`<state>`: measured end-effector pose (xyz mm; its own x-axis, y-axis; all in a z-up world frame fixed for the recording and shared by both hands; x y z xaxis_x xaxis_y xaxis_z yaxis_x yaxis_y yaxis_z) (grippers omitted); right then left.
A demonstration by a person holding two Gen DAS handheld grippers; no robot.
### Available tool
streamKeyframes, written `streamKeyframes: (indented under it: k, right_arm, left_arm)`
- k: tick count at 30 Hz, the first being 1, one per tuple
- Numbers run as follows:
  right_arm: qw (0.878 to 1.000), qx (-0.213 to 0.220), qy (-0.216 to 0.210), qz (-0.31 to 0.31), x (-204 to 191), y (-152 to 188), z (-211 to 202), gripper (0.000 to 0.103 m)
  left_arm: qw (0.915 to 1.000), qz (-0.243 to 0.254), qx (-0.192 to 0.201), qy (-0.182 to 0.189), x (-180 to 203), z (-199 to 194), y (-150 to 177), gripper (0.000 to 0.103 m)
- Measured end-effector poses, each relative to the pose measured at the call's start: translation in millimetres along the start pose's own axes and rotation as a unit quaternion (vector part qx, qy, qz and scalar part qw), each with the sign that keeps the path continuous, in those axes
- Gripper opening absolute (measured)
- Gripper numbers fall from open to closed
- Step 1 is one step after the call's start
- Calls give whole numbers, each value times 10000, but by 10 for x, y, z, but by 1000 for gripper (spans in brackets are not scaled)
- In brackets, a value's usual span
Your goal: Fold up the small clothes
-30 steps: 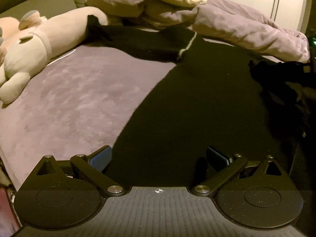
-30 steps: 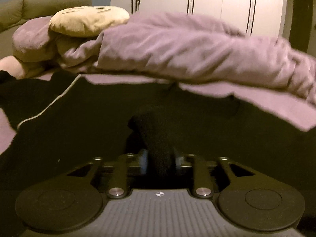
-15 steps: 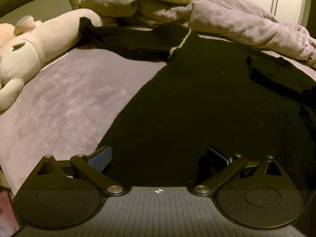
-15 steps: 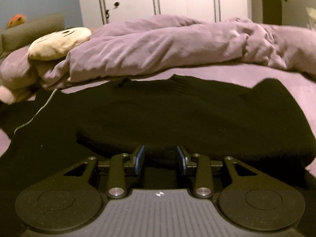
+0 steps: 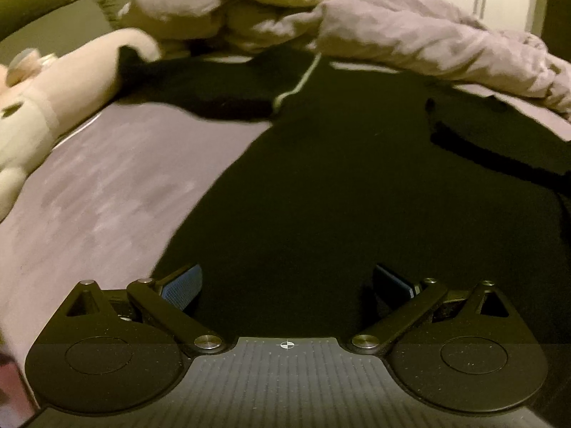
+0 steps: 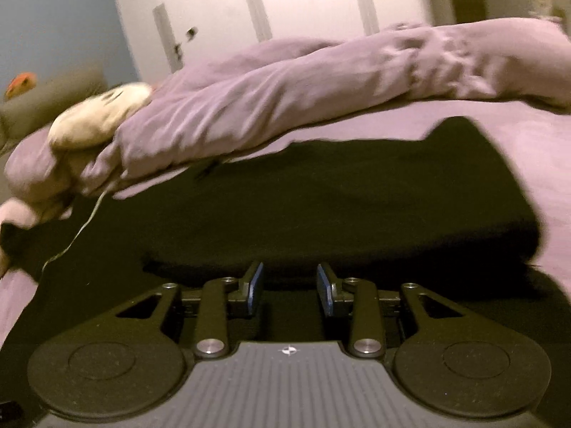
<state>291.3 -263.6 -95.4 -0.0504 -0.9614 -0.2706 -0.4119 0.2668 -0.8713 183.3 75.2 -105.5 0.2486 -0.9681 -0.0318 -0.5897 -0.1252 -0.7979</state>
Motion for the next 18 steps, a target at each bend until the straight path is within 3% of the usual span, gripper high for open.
streamKeyframes:
  k: [5,9,13,18]
  right_arm:
    - [9962,150,433,747,542,-6,-112,32]
    - [9906,147,485,1270,837,71,-128,32]
    - [9829,218,322,1800,1052,72,-136,36]
    - [9616,476,-40,2704,1280,-13,-181,47]
  left_arm:
    - [9980,29,181,602,474,163,-331,103]
    - [9926,-249,154,1182,853,437,-613,103]
    - [9824,-927,-125,1614,1082,786,-803,103]
    - [9707,-1484,-594,1795,1295,1192,-859,103]
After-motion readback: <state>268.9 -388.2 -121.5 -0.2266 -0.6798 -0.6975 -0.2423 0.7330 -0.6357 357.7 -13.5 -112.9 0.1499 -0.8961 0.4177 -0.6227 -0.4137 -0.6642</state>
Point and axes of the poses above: each gripper's, at about its wrist camera, not at the fingertips, and z roughly the way its jaws point, x to its right, y to its underside, the point moved 7 cm from there along z, roughly the way its jaws point, and after that the axes turned 11 degrees about x, right-handed, at the moved point
